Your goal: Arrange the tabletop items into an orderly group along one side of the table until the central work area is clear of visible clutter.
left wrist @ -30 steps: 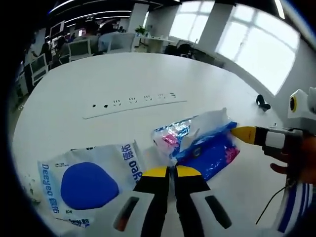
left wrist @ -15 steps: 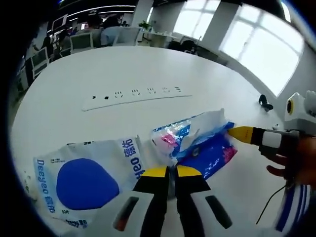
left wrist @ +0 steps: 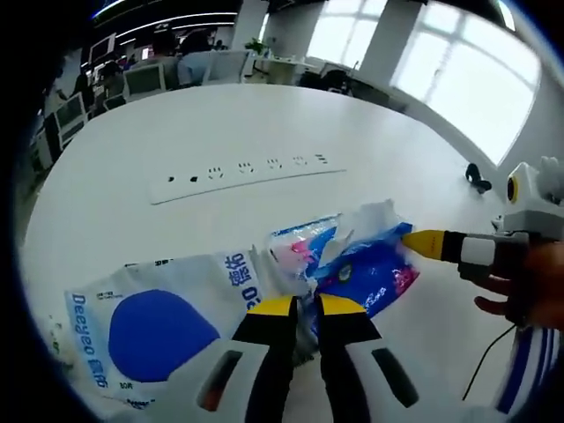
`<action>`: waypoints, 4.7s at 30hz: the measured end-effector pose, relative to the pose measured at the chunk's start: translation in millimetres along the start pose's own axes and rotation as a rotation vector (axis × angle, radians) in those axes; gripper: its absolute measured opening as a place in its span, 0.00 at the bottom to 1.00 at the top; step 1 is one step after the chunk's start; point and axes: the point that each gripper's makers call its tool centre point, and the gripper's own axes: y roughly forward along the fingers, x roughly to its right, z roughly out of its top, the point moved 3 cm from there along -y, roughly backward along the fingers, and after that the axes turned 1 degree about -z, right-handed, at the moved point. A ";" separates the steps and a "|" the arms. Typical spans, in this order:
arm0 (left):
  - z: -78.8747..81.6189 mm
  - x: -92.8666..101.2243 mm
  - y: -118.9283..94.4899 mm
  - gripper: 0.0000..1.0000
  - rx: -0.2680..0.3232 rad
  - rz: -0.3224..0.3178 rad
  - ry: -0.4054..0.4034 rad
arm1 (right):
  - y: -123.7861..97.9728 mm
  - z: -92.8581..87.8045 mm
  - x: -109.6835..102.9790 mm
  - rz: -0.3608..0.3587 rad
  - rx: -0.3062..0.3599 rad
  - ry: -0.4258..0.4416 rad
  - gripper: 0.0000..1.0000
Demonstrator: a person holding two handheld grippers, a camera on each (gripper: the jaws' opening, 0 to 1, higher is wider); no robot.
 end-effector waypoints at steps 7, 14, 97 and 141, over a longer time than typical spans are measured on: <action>-0.3 0.4 -2.7 0.11 0.001 0.013 0.022 | -0.6 1.0 -1.8 0.008 0.002 -0.015 0.00; -0.2 1.6 -2.6 0.14 -0.005 0.013 0.039 | -2.9 2.4 -1.7 0.007 0.009 0.002 0.01; -32.3 -49.8 -242.6 0.79 0.478 0.028 0.119 | -158.2 -37.8 -57.4 0.210 0.109 -0.434 0.97; -209.1 -21.6 -231.0 1.00 0.129 0.109 0.179 | -171.1 -186.3 -105.6 0.273 -0.094 -0.435 1.00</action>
